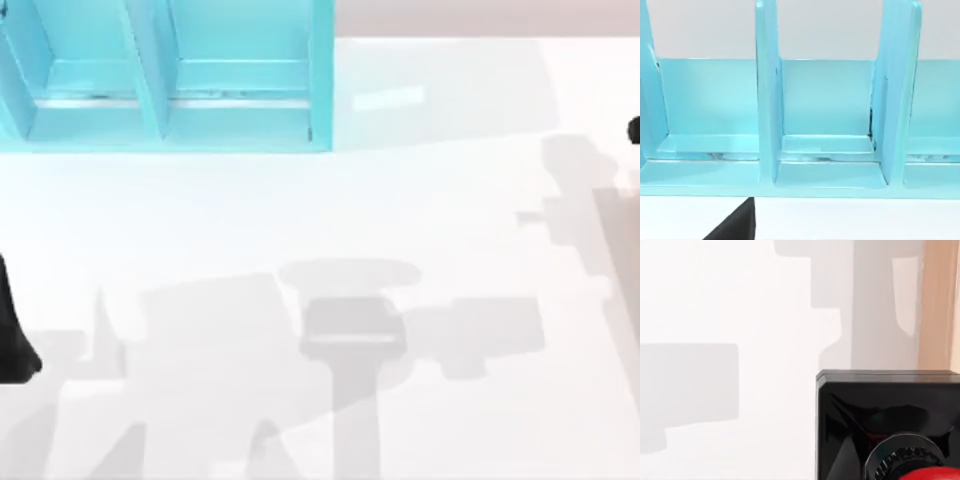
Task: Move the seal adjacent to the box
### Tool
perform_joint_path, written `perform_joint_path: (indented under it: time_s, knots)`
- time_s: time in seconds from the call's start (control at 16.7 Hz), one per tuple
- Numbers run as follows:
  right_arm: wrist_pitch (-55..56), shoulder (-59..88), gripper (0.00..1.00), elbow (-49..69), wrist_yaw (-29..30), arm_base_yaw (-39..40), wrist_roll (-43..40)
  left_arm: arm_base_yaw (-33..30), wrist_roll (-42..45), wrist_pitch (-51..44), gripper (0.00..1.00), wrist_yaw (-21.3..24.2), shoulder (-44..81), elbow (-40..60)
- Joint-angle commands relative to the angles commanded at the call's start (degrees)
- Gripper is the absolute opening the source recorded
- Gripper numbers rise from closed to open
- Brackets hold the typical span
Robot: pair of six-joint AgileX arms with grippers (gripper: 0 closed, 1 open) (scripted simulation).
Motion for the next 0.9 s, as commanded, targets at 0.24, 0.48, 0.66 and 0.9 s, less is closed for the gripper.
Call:
perform_joint_path:
  time_s: [0.24, 0.48, 0.66, 0.9]
  knots:
    - [4.83, 0.84, 0.00, -4.11, 0.01, -0.03, 0.01, 0.00, 0.00, 0.00, 1.00, 0.00, 0.00, 0.00]
    - [9.31, 1.54, 0.00, -7.57, -0.08, -0.06, 0.03, 0.00, 0.00, 0.00, 1.00, 0.00, 0.00, 0.00]
    - [13.27, 2.29, 0.00, -10.80, -0.11, -0.07, 0.03, 0.00, 0.00, 0.00, 1.00, 0.00, 0.00, 0.00]
    - [13.68, 2.47, 0.00, -11.13, -0.12, -0.07, 0.05, 0.00, 0.00, 0.00, 1.00, 0.00, 0.00, 0.00]
